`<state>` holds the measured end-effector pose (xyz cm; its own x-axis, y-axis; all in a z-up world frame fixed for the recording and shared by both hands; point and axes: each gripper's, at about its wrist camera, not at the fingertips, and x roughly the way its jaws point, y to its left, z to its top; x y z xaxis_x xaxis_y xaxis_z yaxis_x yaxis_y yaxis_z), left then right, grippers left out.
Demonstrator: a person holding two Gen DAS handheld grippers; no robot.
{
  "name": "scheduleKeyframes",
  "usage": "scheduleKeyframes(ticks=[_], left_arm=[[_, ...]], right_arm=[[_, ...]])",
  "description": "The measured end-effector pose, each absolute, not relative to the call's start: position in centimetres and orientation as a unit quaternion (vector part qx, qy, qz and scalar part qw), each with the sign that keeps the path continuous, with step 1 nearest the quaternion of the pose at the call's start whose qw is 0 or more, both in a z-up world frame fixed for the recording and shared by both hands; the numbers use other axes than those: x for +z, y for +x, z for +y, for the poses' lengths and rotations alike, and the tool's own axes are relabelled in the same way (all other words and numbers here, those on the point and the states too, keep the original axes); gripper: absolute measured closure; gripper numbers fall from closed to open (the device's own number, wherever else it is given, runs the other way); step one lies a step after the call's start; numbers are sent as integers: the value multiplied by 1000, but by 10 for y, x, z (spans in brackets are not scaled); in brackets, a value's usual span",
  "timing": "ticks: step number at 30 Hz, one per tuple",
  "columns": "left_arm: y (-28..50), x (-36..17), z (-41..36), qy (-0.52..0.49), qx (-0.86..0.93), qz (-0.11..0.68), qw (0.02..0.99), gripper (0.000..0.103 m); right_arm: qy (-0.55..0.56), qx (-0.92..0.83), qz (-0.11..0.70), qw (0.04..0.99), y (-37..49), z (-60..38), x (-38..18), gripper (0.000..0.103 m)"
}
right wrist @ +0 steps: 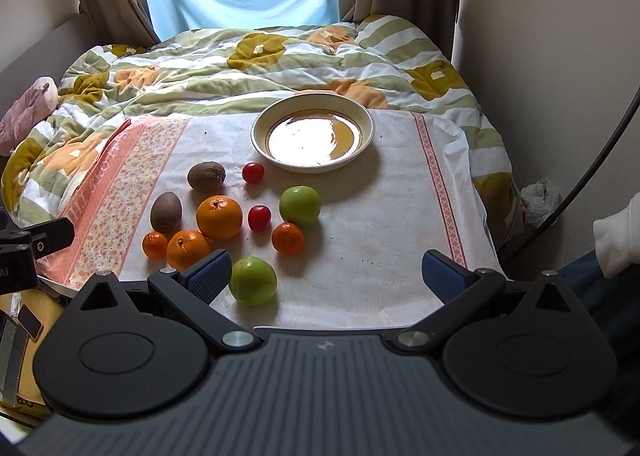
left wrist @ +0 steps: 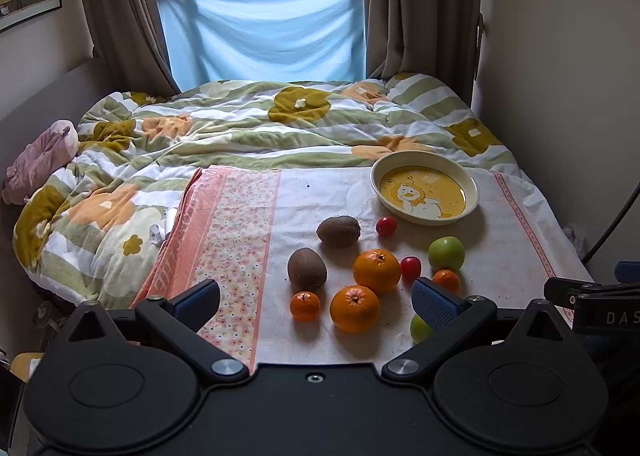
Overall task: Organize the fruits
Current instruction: 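Close the right gripper on the green apple while the left gripper grasps an orange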
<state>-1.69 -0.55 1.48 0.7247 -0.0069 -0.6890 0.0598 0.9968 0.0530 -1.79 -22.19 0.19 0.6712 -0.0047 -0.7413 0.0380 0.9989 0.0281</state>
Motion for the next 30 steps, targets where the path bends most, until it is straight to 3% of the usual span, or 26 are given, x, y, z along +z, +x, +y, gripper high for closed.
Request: scheduleKeyframes(ticks=[12,30], left_arm=[[-11,19,-12,54,-32,358,932,0],[46,-88,-3,189,-220,348,891,2]], right_arm=[[7,2,385,923,-12,-224,8,0],[77,2,449,890,35,-185,-84,0]])
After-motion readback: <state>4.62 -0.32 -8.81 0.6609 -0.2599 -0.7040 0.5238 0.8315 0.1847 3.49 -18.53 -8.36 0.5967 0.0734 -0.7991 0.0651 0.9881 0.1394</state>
